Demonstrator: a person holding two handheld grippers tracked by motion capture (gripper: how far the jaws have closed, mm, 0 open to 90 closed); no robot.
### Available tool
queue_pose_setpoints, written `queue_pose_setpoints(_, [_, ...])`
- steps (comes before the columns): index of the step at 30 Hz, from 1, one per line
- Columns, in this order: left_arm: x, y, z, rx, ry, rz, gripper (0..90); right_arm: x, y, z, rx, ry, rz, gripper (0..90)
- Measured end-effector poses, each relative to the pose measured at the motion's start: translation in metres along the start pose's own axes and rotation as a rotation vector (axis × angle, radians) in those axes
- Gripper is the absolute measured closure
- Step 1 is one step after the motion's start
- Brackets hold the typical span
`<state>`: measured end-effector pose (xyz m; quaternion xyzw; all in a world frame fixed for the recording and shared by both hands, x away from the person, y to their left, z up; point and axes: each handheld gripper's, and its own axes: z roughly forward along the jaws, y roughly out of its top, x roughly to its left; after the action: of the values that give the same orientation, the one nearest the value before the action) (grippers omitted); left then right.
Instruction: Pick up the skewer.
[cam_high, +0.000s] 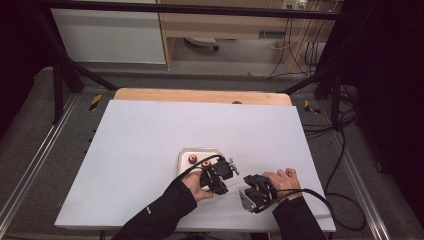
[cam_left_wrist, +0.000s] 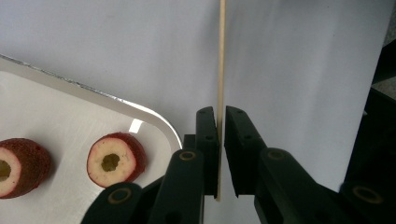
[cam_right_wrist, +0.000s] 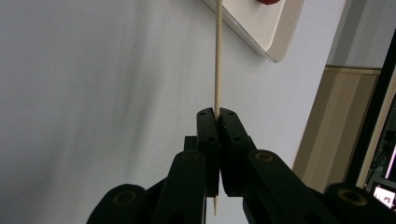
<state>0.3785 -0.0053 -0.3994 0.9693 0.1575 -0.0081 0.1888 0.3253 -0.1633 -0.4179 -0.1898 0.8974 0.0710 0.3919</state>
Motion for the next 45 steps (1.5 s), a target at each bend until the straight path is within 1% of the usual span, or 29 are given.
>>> queue_pose_setpoints(3, [0.0,0.002,0.001,0.008,0.003,-0.003,86.6,0.002,0.002,0.0,0.012,-0.002,-0.014,89.0])
queue_pose_setpoints(4, [0.0,0.003,0.001,0.014,-0.003,-0.009,87.2,0.0,0.002,0.001,0.002,-0.008,-0.043,89.0])
queue_pose_setpoints(9, [-0.001,0.004,0.002,0.023,0.001,-0.015,87.9,0.003,0.003,-0.001,0.01,-0.023,-0.038,89.0])
queue_pose_setpoints(16, [-0.002,0.001,0.0,0.005,0.012,-0.025,88.4,0.002,0.004,-0.001,0.009,-0.044,-0.028,87.6])
queue_pose_setpoints(17, [-0.001,-0.002,-0.001,0.004,0.025,-0.026,88.4,0.001,0.004,-0.002,-0.003,-0.049,0.027,81.3])
queue_pose_setpoints(18, [-0.001,-0.004,-0.002,-0.002,0.025,-0.026,88.4,-0.001,0.002,-0.003,-0.003,-0.056,0.071,79.0])
queue_pose_setpoints(20, [0.001,-0.01,-0.006,-0.014,0.033,-0.033,88.4,-0.005,-0.003,-0.006,-0.031,-0.038,0.209,70.6])
queue_pose_setpoints(21, [0.002,-0.013,-0.008,-0.027,0.04,-0.043,88.3,-0.009,-0.007,-0.007,-0.036,-0.035,0.256,64.9])
queue_pose_setpoints(22, [0.002,-0.013,-0.008,-0.027,0.04,-0.043,88.3,-0.011,-0.01,-0.008,-0.033,-0.01,0.333,60.1])
queue_pose_setpoints(24, [0.005,-0.024,-0.016,-0.046,0.059,-0.05,88.3,-0.015,-0.015,-0.01,-0.043,0.033,0.464,51.6])
queue_pose_setpoints(26, [0.006,-0.027,-0.019,-0.052,0.067,-0.051,88.3,-0.016,-0.022,-0.011,-0.077,0.034,0.574,45.1])
queue_pose_setpoints(27, [0.007,-0.031,-0.022,-0.058,0.076,-0.052,88.3,-0.016,-0.022,-0.011,-0.077,0.034,0.574,45.1])
queue_pose_setpoints(28, [0.008,-0.035,-0.024,-0.063,0.085,-0.054,88.3,-0.016,-0.026,-0.011,-0.089,0.034,0.616,42.4])
queue_pose_setpoints(29, [0.009,-0.043,-0.03,-0.082,0.104,-0.059,88.3,-0.015,-0.031,-0.01,-0.107,0.042,0.694,36.5])
queue_pose_setpoints(30, [0.009,-0.043,-0.03,-0.082,0.104,-0.059,88.2,-0.014,-0.033,-0.009,-0.115,0.052,0.734,34.5])
queue_pose_setpoints(31, [0.012,-0.051,-0.035,-0.103,0.126,-0.066,88.3,-0.013,-0.035,-0.007,-0.119,0.062,0.768,31.9])
queue_pose_setpoints(33, [0.015,-0.059,-0.039,-0.126,0.141,-0.078,88.3,-0.011,-0.039,-0.004,-0.117,0.077,0.834,27.6])
queue_pose_setpoints(34, [0.015,-0.059,-0.039,-0.126,0.141,-0.078,88.2,-0.01,-0.041,-0.002,-0.119,0.087,0.869,24.8])
queue_pose_setpoints(35, [0.016,-0.067,-0.043,-0.148,0.153,-0.087,88.2,-0.01,-0.043,0.0,-0.115,0.098,0.903,22.3])
queue_pose_setpoints(36, [0.016,-0.067,-0.043,-0.148,0.153,-0.087,88.2,-0.009,-0.044,0.001,-0.11,0.105,0.934,20.0])
queue_pose_setpoints(37, [0.016,-0.075,-0.047,-0.168,0.174,-0.09,88.2,-0.009,-0.046,0.003,-0.111,0.111,0.962,17.2])
queue_pose_setpoints(38, [0.016,-0.075,-0.047,-0.168,0.174,-0.09,88.2,-0.009,-0.046,0.003,-0.111,0.111,0.962,17.2])
queue_pose_setpoints(39, [0.016,-0.079,-0.048,-0.185,0.182,-0.097,88.2,-0.007,-0.048,0.005,-0.116,0.127,1.026,12.0])
queue_pose_setpoints(40, [0.018,-0.086,-0.051,-0.213,0.19,-0.108,88.1,-0.007,-0.049,0.006,-0.113,0.138,1.046,10.1])
queue_pose_setpoints(41, [0.018,-0.086,-0.051,-0.213,0.19,-0.108,88.2,-0.007,-0.049,0.008,-0.106,0.15,1.066,9.9])
queue_pose_setpoints(42, [0.019,-0.093,-0.053,-0.239,0.198,-0.114,88.2,-0.008,-0.049,0.009,-0.096,0.189,1.083,10.4])
queue_pose_setpoints(43, [0.019,-0.097,-0.053,-0.249,0.2,-0.117,88.1,-0.008,-0.048,0.011,-0.091,0.209,1.098,8.5])
queue_pose_setpoints(44, [0.019,-0.097,-0.053,-0.249,0.2,-0.117,88.1,-0.008,-0.048,0.012,-0.083,0.206,1.105,8.0])
queue_pose_setpoints(45, [0.019,-0.104,-0.054,-0.266,0.219,-0.123,88.1,-0.007,-0.046,0.013,-0.077,0.193,1.106,8.3])
